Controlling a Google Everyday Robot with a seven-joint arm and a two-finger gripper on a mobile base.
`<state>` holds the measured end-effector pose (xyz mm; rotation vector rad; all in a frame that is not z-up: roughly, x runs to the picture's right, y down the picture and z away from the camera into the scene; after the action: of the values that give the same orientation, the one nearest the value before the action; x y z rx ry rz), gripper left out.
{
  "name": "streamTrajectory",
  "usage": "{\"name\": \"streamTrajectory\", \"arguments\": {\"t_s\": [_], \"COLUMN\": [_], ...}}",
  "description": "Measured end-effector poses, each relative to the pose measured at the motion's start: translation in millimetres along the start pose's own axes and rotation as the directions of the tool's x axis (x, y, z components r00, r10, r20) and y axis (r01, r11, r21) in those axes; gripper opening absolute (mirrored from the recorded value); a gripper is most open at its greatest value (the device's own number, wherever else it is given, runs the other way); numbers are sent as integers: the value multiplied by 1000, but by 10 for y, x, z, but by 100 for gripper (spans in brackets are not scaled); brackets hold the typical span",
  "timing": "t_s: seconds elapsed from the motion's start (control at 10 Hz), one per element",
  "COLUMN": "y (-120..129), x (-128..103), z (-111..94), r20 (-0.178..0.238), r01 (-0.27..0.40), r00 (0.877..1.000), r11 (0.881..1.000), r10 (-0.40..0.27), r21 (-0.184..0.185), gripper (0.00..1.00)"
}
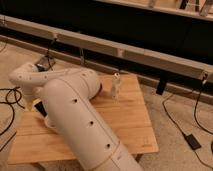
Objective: Push the eraser across the table
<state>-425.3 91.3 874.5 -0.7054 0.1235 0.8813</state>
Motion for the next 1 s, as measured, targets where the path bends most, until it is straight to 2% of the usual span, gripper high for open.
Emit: {"name": "streamTrajectory", "arguments": {"t_s": [0.3, 0.5, 0.7, 1.0], "y": [78, 133, 177, 185], "x": [-119, -232, -325, -361], "z": [34, 71, 116, 205], "r20": [15, 41, 77, 98], "r01": [23, 60, 114, 166], "r00": [1000, 997, 991, 982], "r11": [999, 997, 991, 984], "r10": [-22, -59, -109, -158], "r21": [-24, -46, -63, -69], "gripper": [65, 65, 65, 65]}}
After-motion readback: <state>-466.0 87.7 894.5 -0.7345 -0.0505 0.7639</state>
